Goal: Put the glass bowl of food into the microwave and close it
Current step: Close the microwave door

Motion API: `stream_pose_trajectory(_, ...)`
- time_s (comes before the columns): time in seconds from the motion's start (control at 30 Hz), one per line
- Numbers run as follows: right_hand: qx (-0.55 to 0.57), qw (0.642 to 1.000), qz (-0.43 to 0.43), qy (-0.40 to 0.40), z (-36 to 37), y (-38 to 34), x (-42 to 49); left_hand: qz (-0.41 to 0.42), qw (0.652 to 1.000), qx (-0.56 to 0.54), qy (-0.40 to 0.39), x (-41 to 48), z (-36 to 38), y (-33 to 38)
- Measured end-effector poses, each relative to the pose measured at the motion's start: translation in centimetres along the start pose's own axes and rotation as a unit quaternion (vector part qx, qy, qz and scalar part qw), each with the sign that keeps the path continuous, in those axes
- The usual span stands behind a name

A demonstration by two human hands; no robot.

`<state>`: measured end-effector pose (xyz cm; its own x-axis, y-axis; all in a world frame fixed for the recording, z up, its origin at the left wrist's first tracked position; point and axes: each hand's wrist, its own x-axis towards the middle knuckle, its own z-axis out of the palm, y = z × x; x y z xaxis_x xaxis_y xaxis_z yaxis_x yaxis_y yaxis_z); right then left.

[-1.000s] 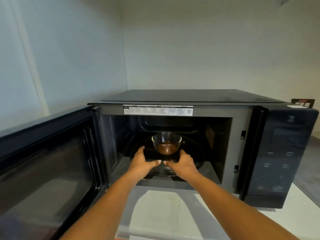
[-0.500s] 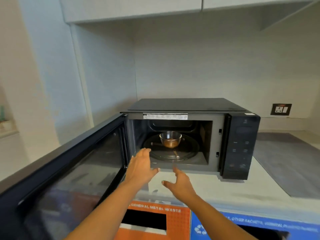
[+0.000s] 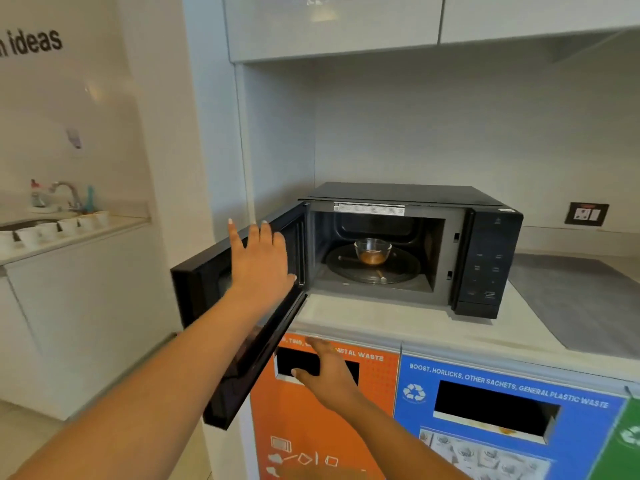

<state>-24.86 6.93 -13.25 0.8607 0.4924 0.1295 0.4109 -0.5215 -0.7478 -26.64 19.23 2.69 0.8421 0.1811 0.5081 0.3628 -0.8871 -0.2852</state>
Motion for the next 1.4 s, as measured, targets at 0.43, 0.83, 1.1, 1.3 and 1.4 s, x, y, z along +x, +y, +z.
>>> stream_pose_trajectory(0.43, 0.02, 0.997, -0.069, -0.026, 3.7, -6.2, -3.4, -0.056, 0.993, -0.062, -0.08, -2.4, -2.7, -4.4)
stream_pose_trajectory(0.83, 0.087, 0.992, -0.082, 0.04, 1.4, -6.0, -5.0, 0.02, 1.0, 0.007, -0.022, -2.7, -5.6, 0.2)
stream_pose_trajectory(1.1, 0.097, 0.988, -0.059, 0.1, -2.3, -2.1, -6.1, 0.041, 0.992, -0.122, 0.009, -2.5, -7.5, 4.9)
stream_pose_trajectory(1.3, 0.103, 0.98, -0.036, 0.166, -5.8, 1.8, -6.4, 0.06, 0.972, -0.221, 0.044, -2.2, -7.0, 9.4)
stream_pose_trajectory(1.4, 0.072, 0.979, -0.022, 0.191, -7.5, 3.9, -6.5, 0.078, 0.966, -0.246, 0.027, -1.5, -6.6, 11.6)
